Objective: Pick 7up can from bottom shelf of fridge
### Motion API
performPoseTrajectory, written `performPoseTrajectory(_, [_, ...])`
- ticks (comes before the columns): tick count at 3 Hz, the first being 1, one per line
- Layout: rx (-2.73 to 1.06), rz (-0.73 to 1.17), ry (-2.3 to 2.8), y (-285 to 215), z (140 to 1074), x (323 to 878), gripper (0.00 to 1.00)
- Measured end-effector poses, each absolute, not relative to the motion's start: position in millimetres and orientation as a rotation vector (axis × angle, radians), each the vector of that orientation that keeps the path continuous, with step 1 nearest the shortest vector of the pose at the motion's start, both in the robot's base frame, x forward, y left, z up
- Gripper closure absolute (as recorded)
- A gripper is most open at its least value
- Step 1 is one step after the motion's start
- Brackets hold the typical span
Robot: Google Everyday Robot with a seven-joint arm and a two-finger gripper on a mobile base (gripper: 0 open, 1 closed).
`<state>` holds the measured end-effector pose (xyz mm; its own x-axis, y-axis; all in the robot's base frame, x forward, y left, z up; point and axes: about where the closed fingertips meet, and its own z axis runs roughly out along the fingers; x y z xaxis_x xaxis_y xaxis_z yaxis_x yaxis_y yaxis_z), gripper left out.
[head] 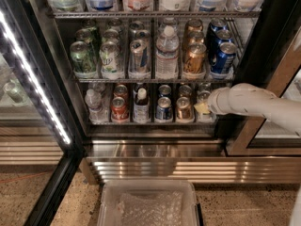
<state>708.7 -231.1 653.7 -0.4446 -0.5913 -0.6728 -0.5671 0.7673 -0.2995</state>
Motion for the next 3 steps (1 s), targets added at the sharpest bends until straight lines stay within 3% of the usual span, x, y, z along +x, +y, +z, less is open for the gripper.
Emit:
performPoseTrajectory(1, [-0.835,0.027,2.04,-237.6,703.6,700.0,1.0])
performPoseTrajectory(3, [-0.816,0.091,2.011,-240.2,711.2,696.3,1.0])
